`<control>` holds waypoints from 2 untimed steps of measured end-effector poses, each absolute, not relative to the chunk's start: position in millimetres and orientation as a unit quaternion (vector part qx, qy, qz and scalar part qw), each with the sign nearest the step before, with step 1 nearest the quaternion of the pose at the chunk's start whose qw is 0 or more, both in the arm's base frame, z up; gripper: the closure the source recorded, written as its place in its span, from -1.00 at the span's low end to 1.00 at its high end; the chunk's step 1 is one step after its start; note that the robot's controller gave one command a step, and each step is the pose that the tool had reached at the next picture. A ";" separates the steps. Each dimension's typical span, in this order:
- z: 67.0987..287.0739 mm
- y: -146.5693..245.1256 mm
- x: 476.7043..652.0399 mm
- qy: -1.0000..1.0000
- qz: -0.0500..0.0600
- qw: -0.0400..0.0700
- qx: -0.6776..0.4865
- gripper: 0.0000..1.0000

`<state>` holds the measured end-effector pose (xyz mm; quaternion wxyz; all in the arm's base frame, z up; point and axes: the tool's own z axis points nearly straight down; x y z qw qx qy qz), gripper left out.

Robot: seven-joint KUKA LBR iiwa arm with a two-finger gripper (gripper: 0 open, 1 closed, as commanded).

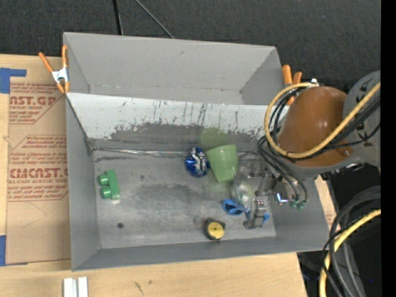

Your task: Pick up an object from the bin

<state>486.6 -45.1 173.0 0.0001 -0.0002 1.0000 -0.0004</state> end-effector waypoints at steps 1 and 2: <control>71.0 -107.8 505.0 0.999 0.000 0.001 0.042 -1.00; 76.6 -105.7 507.8 0.999 0.000 0.005 0.040 1.00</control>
Offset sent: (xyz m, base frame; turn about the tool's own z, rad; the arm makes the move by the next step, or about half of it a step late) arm 0.0181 -0.0616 -0.0996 0.0811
